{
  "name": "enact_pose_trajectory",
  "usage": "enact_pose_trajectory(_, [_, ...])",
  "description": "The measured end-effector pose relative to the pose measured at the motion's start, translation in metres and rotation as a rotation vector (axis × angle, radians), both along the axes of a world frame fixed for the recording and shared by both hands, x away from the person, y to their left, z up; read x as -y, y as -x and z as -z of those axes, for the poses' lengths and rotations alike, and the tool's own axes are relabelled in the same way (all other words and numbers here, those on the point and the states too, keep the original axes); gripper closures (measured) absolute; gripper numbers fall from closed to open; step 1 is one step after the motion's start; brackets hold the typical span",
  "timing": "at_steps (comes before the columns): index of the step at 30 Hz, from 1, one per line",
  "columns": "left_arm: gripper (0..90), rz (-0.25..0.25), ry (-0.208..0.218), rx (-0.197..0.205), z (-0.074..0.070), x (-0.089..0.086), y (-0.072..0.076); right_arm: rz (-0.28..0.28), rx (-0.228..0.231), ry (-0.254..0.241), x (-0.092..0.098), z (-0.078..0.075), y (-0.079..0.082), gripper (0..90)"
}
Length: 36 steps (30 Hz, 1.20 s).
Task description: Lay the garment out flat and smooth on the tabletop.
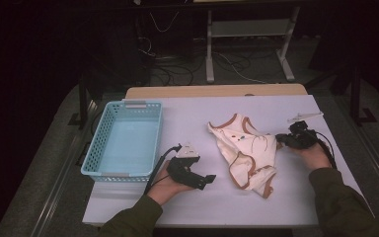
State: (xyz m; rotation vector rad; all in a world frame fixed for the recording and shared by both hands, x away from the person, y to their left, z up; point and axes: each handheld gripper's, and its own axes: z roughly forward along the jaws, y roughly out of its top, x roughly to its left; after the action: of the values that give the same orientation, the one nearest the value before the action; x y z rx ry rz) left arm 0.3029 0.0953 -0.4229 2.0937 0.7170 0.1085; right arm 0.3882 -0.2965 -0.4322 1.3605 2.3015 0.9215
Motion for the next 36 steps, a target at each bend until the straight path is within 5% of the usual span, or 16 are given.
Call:
enact_pose_trajectory(6, [10.0,-0.001,-0.001,-0.001,0.0,0.0,0.0,0.016,0.015,-0.052,0.004,-0.006,0.003,64.9])
enact_pose_trajectory(17, [10.0,0.002,-0.009,0.007,0.002,-0.002,-0.001,-0.045,0.006,-0.137,-0.003,-0.023,0.019,47.8])
enact_pose_trajectory(36, [0.0,0.05,-0.044,-0.001,0.003,-0.004,0.008,-0.187,-0.002,-0.186,-0.036,-0.032,0.039,34.5])
